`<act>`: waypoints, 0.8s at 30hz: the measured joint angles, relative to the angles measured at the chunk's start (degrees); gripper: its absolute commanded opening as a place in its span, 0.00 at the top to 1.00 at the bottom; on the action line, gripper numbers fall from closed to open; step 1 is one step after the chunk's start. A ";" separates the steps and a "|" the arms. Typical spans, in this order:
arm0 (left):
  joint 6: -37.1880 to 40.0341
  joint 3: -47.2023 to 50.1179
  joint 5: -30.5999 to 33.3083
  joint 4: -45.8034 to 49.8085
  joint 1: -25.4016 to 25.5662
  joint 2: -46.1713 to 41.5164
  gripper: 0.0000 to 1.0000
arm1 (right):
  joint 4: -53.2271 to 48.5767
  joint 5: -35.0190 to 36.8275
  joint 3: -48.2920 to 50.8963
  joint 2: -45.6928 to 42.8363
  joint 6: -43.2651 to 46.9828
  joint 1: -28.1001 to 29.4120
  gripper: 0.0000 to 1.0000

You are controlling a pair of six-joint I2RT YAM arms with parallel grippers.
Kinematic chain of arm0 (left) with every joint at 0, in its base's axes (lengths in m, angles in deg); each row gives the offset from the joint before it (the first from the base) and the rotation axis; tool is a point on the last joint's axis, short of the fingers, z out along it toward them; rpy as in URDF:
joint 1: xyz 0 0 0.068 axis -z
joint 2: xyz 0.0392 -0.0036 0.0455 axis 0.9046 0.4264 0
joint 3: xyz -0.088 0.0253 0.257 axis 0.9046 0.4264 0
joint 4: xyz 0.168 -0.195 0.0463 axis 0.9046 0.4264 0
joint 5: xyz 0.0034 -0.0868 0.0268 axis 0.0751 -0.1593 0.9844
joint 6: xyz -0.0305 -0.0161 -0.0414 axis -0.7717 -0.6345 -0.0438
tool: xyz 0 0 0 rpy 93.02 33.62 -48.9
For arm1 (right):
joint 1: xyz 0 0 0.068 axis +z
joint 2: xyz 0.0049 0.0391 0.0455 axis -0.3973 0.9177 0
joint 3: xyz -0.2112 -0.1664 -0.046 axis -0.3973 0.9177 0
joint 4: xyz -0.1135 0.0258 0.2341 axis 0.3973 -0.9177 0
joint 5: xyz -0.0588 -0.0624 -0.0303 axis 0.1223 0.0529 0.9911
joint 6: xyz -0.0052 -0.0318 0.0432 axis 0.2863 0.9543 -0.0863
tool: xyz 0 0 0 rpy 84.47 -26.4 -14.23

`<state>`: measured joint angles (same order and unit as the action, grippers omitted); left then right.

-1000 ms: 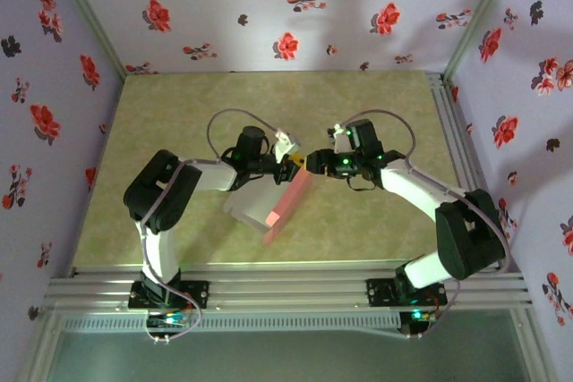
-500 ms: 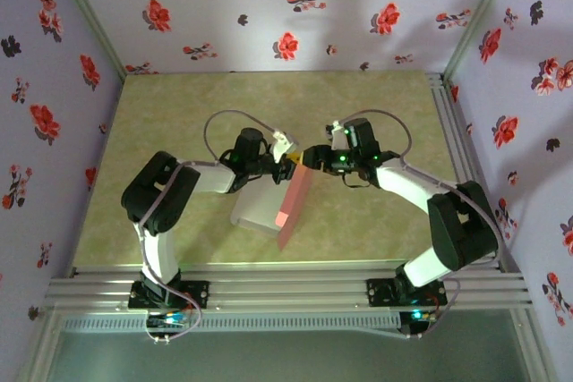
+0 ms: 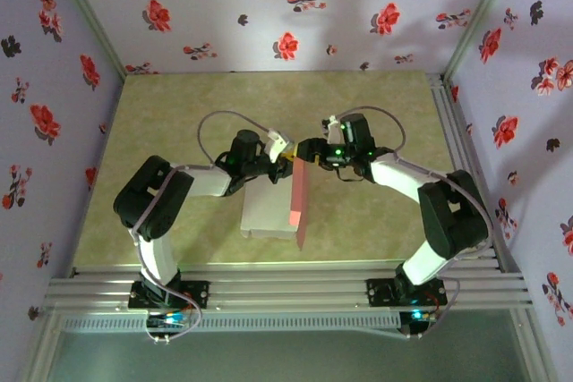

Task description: Fold the paper box

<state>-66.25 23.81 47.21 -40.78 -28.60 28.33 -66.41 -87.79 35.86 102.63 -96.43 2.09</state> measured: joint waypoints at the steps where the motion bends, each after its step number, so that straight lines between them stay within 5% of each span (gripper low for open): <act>1: -0.02 0.13 0.35 0.00 0.00 -0.13 0.76 | 0.24 0.02 -0.04 0.17 -0.48 0.11 0.39; 24: 2.47 2.99 2.91 1.07 0.24 -4.46 0.73 | 7.32 -0.50 -2.78 7.28 -7.78 1.07 0.43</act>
<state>-63.78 26.81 50.12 -39.70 -28.36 23.88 -59.09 -88.29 33.09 109.90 -104.21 3.16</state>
